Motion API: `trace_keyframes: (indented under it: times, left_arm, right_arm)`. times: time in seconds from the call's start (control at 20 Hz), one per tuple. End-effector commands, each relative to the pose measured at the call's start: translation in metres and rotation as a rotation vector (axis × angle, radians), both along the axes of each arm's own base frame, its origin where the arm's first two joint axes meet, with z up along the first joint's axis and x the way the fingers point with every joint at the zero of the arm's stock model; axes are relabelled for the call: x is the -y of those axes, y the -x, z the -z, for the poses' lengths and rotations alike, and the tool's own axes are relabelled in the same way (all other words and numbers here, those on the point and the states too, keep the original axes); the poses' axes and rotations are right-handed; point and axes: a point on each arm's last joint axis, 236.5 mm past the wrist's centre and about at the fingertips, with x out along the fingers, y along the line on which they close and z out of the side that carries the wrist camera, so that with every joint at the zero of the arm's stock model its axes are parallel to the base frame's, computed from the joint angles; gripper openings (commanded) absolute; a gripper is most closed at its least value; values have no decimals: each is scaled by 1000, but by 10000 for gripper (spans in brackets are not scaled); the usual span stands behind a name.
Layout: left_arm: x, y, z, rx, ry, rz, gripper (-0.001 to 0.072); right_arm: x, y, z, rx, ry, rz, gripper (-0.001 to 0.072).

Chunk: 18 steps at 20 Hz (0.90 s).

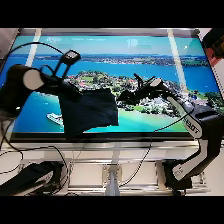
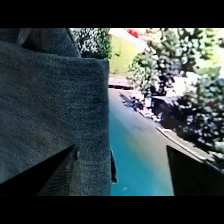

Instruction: Fold the clothes and pants, and hang the long-sleeved shirts on hangers.

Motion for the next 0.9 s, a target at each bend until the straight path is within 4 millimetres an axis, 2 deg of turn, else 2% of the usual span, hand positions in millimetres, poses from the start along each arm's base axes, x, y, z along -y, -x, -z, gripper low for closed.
trace_keyframes:
  times: [0.0,0.2,0.45,0.7,0.75,0.8,0.85]
  left_arm:
    - [-24,1,-30,84,15,-63,51]
    - [-23,-1,-33,99,22,-64,52]
    - [-22,-4,-34,112,27,-66,52]
    - [-22,-4,-34,111,27,-66,52]
    - [-22,-4,-34,112,27,-66,52]
    - [-22,-4,-34,112,27,-66,52]
    - [-23,-4,-34,112,27,-66,52]
  right_arm:
    - [-17,10,12,-73,-49,4,694]
    - [-38,25,18,-72,-33,-53,691]
    - [-76,35,10,65,59,-234,688]
    - [-127,44,17,-49,-1,-216,647]
    - [-138,47,10,-79,-51,-219,584]
    - [-151,47,-1,-92,-110,-217,463]
    - [-161,43,-11,-88,-157,-204,286]
